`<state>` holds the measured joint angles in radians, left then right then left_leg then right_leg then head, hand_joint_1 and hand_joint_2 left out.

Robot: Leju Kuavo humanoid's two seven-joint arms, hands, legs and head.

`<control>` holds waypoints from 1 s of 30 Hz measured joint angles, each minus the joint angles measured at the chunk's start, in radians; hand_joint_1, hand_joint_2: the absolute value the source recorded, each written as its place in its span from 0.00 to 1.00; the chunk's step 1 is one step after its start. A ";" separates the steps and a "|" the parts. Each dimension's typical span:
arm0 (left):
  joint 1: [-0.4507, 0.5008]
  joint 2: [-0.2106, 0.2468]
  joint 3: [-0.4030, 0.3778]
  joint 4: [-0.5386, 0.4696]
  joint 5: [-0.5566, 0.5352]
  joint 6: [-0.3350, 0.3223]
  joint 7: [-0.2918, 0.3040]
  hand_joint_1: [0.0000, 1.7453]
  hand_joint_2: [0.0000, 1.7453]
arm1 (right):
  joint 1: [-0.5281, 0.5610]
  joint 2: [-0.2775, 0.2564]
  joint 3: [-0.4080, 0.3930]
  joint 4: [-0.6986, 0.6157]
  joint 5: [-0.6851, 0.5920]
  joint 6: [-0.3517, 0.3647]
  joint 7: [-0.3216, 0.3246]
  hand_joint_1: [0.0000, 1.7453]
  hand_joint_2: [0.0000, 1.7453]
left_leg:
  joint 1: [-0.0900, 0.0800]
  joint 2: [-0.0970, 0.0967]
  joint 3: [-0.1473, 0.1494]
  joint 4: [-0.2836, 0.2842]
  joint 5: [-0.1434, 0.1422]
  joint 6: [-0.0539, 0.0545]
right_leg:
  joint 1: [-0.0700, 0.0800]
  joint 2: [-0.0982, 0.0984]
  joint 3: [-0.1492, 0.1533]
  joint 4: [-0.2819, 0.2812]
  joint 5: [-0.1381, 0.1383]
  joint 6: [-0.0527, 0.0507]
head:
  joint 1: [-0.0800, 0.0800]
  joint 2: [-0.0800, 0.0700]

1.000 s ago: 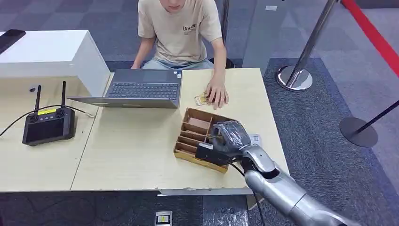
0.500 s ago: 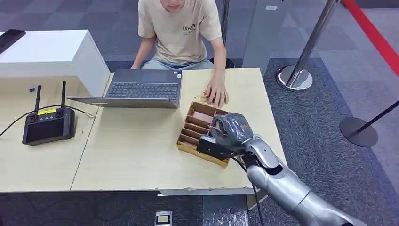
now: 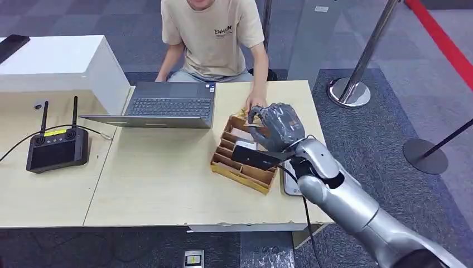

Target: Pass the card to the sensor for recognition and then transmit it.

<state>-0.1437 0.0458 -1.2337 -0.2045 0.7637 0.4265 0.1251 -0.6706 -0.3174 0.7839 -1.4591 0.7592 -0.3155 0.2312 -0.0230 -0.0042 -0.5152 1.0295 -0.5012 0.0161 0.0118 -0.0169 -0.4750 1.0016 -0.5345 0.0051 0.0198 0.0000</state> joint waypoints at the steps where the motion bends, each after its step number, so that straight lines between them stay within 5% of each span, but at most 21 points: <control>1: -0.001 0.000 0.000 0.000 -0.003 0.000 0.002 0.00 1.00 | -0.010 0.001 0.001 0.000 -0.014 0.000 -0.009 1.00 1.00 | 0.000 0.000 0.000 0.000 0.000 0.000 | 0.000 0.000 0.000 0.000 0.000 0.000 | 0.000 0.000; 9: -0.018 -0.002 -0.007 0.000 -0.033 -0.012 0.018 0.00 1.00 | -0.087 0.031 0.003 0.031 -0.275 -0.001 -0.140 1.00 1.00 | 0.000 0.000 0.000 0.000 0.000 0.000 | 0.000 0.000 0.000 0.000 0.000 0.000 | 0.000 0.000; 20: -0.034 -0.010 -0.024 0.000 -0.060 -0.019 0.031 0.00 1.00 | -0.211 0.116 -0.043 0.272 -0.689 0.012 -0.302 1.00 1.00 | 0.000 0.000 -0.001 0.000 0.000 0.000 | 0.000 0.000 0.000 0.000 0.000 0.000 | 0.000 0.000; 30: -0.040 -0.013 -0.034 0.000 -0.062 -0.019 0.041 0.00 1.00 | -0.288 0.182 -0.028 0.505 -0.590 -0.005 -0.283 1.00 1.00 | 0.000 0.000 -0.001 0.000 0.000 0.000 | 0.000 0.000 -0.001 0.000 0.000 0.000 | 0.000 0.000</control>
<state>-0.1833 0.0328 -1.2673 -0.2049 0.7019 0.4074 0.1659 -0.9587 -0.1350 0.7561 -0.9540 0.1694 -0.3201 -0.0515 -0.0230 -0.0047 -0.5161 1.0296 -0.5012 0.0161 0.0119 -0.0170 -0.4757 1.0018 -0.5346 0.0051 0.0198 0.0000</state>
